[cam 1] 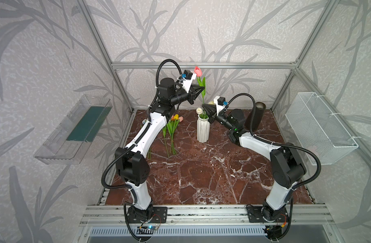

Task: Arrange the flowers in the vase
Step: 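Open the right gripper and withdraw it while the left gripper holds the tulip, then lower the pink tulip stem into the white vase with the left gripper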

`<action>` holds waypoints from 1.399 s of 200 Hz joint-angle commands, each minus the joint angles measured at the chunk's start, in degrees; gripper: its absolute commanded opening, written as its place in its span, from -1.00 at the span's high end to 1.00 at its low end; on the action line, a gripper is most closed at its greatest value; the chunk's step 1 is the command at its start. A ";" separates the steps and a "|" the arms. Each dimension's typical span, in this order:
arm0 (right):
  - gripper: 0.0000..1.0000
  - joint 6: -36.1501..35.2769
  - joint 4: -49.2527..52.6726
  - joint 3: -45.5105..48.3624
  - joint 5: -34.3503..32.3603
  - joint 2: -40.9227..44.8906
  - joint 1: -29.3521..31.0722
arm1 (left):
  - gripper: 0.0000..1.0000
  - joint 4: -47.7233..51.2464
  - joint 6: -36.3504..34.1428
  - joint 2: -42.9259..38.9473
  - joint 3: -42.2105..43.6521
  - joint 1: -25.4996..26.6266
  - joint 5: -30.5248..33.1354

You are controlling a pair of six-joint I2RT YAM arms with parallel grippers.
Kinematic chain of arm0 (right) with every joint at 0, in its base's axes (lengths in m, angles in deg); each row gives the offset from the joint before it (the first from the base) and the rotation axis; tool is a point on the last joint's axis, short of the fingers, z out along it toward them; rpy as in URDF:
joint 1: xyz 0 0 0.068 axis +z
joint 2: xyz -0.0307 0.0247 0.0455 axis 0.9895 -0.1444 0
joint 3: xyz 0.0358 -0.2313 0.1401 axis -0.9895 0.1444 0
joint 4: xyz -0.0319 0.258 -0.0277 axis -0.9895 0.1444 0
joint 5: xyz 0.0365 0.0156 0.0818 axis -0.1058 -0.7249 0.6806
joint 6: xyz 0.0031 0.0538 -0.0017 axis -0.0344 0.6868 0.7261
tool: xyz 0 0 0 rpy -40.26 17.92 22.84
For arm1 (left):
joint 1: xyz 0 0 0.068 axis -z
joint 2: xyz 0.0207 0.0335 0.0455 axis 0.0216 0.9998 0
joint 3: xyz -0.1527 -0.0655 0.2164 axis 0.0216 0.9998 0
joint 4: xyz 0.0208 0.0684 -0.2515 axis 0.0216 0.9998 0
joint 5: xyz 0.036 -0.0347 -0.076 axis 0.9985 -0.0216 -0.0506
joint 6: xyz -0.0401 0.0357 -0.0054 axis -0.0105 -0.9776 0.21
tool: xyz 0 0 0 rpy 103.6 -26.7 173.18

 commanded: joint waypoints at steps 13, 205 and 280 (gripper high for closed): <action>0.61 -0.44 -4.15 1.10 -0.10 2.15 0.38 | 0.82 -0.05 -2.36 -0.51 -0.46 0.81 -0.22; -0.27 -3.17 -2.28 18.61 -4.08 29.59 0.43 | 0.83 -7.49 -6.21 -8.22 16.67 3.63 3.01; -0.29 -3.34 -3.25 20.64 -6.43 28.90 0.34 | 0.36 -5.81 -8.05 -10.67 19.26 3.83 5.65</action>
